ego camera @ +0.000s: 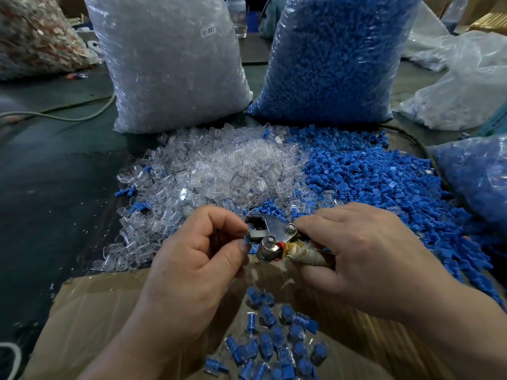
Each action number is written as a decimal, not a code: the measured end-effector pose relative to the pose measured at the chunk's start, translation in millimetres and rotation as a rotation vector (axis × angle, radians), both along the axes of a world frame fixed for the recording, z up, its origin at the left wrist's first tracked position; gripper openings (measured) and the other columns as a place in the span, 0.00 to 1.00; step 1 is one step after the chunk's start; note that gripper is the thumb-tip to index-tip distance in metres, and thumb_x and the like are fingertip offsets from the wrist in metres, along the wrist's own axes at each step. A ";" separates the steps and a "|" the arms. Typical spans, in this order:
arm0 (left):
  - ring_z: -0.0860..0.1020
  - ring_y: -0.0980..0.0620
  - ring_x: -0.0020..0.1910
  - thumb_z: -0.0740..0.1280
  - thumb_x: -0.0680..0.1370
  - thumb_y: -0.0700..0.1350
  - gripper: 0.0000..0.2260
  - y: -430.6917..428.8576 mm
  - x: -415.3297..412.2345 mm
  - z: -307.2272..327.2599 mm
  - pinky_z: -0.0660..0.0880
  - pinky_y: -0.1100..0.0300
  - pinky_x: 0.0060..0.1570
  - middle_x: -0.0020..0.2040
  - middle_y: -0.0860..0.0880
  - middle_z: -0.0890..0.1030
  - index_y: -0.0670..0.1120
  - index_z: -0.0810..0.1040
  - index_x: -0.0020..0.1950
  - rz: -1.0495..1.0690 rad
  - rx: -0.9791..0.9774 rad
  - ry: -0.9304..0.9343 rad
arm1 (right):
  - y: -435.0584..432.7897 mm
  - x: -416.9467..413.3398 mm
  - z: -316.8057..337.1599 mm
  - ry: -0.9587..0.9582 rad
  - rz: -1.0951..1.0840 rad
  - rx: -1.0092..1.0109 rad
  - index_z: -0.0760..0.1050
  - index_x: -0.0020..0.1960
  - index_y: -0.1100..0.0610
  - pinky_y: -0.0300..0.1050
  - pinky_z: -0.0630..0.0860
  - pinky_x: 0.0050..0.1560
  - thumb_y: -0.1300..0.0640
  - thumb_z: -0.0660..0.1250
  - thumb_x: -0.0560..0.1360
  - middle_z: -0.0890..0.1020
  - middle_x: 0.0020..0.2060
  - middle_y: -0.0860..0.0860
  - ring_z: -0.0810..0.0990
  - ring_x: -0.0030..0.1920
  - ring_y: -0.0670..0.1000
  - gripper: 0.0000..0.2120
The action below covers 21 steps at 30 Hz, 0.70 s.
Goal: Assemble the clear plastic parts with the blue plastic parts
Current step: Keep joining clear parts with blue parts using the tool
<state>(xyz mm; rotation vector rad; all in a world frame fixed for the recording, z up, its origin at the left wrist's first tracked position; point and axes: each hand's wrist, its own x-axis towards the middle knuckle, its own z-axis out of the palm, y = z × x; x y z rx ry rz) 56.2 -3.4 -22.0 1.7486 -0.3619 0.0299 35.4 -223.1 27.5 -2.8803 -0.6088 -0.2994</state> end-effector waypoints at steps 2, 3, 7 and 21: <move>0.82 0.48 0.37 0.69 0.70 0.56 0.10 -0.4 0.8 -1.7 0.81 0.56 0.34 0.42 0.49 0.83 0.59 0.80 0.50 0.007 -0.007 -0.009 | -0.8 -0.4 0.3 0.002 0.000 -0.010 0.80 0.52 0.49 0.44 0.77 0.41 0.39 0.57 0.70 0.79 0.36 0.42 0.78 0.36 0.47 0.21; 0.82 0.48 0.37 0.69 0.70 0.56 0.10 -0.8 1.0 -2.1 0.81 0.55 0.34 0.42 0.49 0.83 0.59 0.80 0.50 0.012 -0.014 -0.011 | -1.1 -0.6 0.2 -0.001 0.002 -0.018 0.79 0.54 0.49 0.46 0.78 0.43 0.39 0.57 0.71 0.80 0.37 0.42 0.78 0.38 0.48 0.21; 0.82 0.49 0.36 0.70 0.70 0.56 0.10 -1.9 1.5 -2.8 0.80 0.57 0.34 0.42 0.49 0.83 0.59 0.80 0.50 0.015 -0.020 -0.022 | -1.4 0.9 -1.4 -0.012 0.017 -0.034 0.79 0.57 0.51 0.50 0.79 0.45 0.40 0.58 0.71 0.81 0.41 0.45 0.79 0.41 0.50 0.22; 0.82 0.51 0.37 0.69 0.73 0.46 0.09 -6.0 -2.6 2.6 0.81 0.57 0.34 0.43 0.50 0.83 0.60 0.80 0.49 0.021 0.020 -0.042 | -2.3 -2.2 0.1 0.026 -0.020 -0.011 0.79 0.47 0.48 0.40 0.71 0.38 0.38 0.56 0.70 0.78 0.33 0.42 0.76 0.34 0.48 0.19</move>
